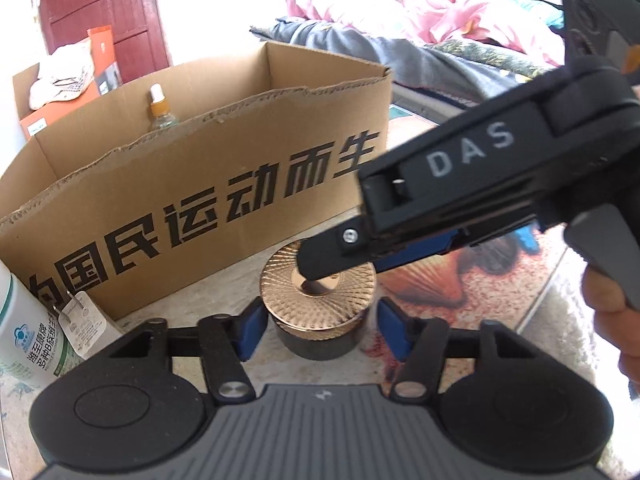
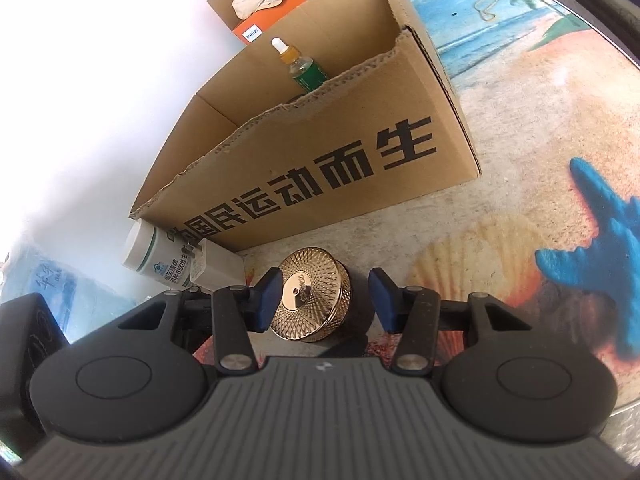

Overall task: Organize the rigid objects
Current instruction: 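Lift the gold-lidded jar and lower it into the box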

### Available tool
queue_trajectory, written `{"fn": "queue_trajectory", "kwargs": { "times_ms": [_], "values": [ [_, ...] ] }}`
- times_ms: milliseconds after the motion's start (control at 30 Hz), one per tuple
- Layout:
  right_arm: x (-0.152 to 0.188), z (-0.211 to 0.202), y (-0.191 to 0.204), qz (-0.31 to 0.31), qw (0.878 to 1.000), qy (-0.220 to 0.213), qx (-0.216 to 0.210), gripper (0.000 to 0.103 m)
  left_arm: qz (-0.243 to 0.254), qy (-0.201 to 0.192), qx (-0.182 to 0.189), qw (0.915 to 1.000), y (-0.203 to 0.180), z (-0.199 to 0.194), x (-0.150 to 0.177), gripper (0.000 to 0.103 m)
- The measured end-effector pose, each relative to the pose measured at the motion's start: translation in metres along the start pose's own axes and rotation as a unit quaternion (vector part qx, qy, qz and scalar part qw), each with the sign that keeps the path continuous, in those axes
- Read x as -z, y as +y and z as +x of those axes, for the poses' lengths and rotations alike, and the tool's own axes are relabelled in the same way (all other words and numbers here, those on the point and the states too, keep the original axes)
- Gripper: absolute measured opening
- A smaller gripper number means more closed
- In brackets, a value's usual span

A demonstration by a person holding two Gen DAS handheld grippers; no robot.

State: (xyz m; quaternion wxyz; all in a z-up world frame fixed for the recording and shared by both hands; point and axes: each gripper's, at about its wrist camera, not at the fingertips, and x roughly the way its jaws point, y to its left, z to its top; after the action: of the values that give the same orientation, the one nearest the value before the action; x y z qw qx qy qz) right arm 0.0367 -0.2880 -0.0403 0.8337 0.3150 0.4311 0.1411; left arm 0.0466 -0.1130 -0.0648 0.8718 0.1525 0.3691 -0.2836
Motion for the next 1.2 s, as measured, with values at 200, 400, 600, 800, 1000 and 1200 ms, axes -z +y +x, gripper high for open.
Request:
{"fn": "queue_trajectory", "kwargs": {
  "times_ms": [200, 400, 600, 800, 1000, 1200],
  "values": [
    [0.005, -0.004, 0.002, -0.006, 1.000, -0.001, 0.007, 0.036, -0.006, 0.004, 0.002, 1.0000, -0.008, 0.009, -0.008, 0.057],
    [0.008, -0.009, -0.004, 0.002, 1.000, -0.009, 0.008, 0.036, 0.004, 0.005, 0.008, 0.9999, -0.017, 0.012, -0.012, 0.057],
    [0.008, -0.008, -0.008, 0.007, 1.000, -0.014, 0.003, 0.036, -0.002, 0.005, 0.008, 0.9999, -0.014, 0.022, -0.017, 0.057],
    [0.011, -0.013, 0.001, -0.004, 1.000, -0.019, 0.014, 0.036, -0.016, 0.004, 0.012, 0.9998, -0.008, 0.019, -0.017, 0.057],
    [0.010, -0.033, 0.022, -0.019, 0.999, -0.037, 0.013, 0.036, -0.022, -0.019, 0.007, 0.9996, -0.006, -0.008, -0.018, 0.057],
    [-0.004, -0.067, 0.063, -0.066, 0.995, -0.076, -0.002, 0.036, -0.026, -0.065, -0.018, 0.9974, -0.003, -0.054, -0.036, 0.057]
  ]
}}
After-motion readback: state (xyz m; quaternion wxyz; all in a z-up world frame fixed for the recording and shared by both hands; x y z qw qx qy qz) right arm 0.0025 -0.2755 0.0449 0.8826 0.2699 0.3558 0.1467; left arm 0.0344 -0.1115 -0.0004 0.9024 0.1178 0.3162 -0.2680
